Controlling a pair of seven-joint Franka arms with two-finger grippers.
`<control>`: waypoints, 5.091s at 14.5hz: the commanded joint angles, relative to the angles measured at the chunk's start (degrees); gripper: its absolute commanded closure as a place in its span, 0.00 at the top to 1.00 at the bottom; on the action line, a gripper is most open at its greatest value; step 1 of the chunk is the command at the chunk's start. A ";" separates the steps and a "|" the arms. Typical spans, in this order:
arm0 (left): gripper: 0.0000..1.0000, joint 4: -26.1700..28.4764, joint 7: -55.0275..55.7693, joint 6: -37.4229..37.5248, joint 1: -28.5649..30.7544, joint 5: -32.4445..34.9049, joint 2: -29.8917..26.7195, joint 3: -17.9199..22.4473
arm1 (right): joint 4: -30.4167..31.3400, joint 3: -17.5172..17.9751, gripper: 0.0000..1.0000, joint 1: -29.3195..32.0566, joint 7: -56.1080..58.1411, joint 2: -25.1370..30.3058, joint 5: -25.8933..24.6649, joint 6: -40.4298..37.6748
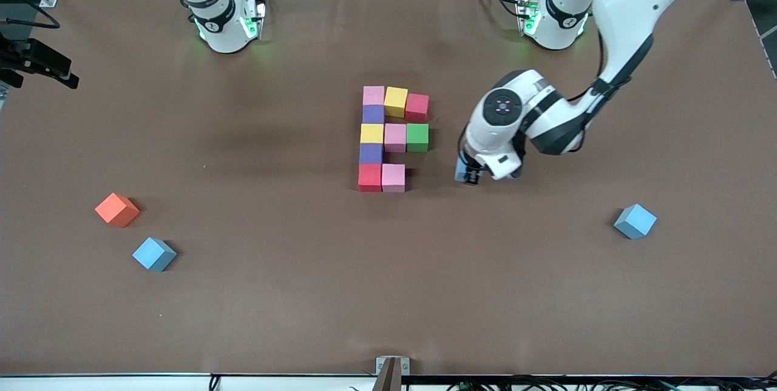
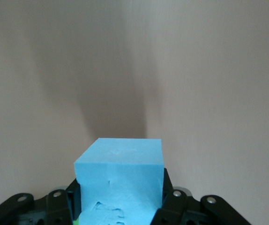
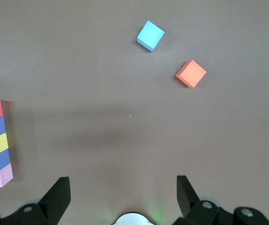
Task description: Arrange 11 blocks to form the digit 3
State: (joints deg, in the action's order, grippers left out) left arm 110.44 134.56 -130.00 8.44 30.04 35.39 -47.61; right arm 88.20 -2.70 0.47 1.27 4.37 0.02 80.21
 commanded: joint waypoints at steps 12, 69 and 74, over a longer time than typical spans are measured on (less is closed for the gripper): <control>0.16 -16.66 16.44 1.68 -21.62 -0.60 10.23 13.07 | 1.10 -0.20 1.00 -0.29 2.34 1.52 1.47 0.12; 1.00 -28.00 -59.18 38.93 0.77 -13.78 -16.04 4.90 | 1.19 0.51 1.00 -0.29 2.33 1.52 0.77 0.12; 1.00 -30.88 -82.92 47.01 9.04 -13.70 -20.88 5.07 | 1.19 0.51 1.00 -0.20 4.44 1.43 1.21 0.47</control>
State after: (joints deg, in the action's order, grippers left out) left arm 80.69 58.80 -86.54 15.59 17.10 16.49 -42.40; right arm 88.19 -2.18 0.33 4.67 4.41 0.91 80.24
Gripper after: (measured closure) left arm 0.000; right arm 0.000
